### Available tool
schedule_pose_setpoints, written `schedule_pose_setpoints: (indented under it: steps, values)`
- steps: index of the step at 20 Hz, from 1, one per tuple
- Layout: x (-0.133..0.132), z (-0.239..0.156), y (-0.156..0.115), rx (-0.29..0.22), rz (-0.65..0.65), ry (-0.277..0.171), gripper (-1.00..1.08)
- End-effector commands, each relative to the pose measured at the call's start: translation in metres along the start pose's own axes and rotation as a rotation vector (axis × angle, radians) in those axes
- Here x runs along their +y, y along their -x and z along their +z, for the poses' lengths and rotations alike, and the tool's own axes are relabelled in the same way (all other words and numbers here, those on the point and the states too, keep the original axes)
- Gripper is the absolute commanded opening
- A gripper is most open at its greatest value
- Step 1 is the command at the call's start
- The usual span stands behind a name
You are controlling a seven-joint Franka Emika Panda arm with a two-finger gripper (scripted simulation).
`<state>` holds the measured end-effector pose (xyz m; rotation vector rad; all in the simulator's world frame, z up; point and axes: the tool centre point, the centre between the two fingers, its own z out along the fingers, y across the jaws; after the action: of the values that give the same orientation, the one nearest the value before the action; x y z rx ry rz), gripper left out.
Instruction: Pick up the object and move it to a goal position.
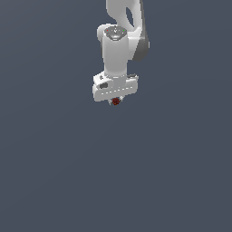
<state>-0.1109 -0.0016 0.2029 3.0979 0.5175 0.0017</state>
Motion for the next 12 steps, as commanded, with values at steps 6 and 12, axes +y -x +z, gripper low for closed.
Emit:
schedule_pose_setpoints:
  steps: [6, 12]
  values:
    - [-0.01, -0.056, 0.001, -0.001, 0.0, 0.0, -1.0]
    - [-0.015, -0.082, 0.0, -0.001, 0.0, 0.0, -1.0]
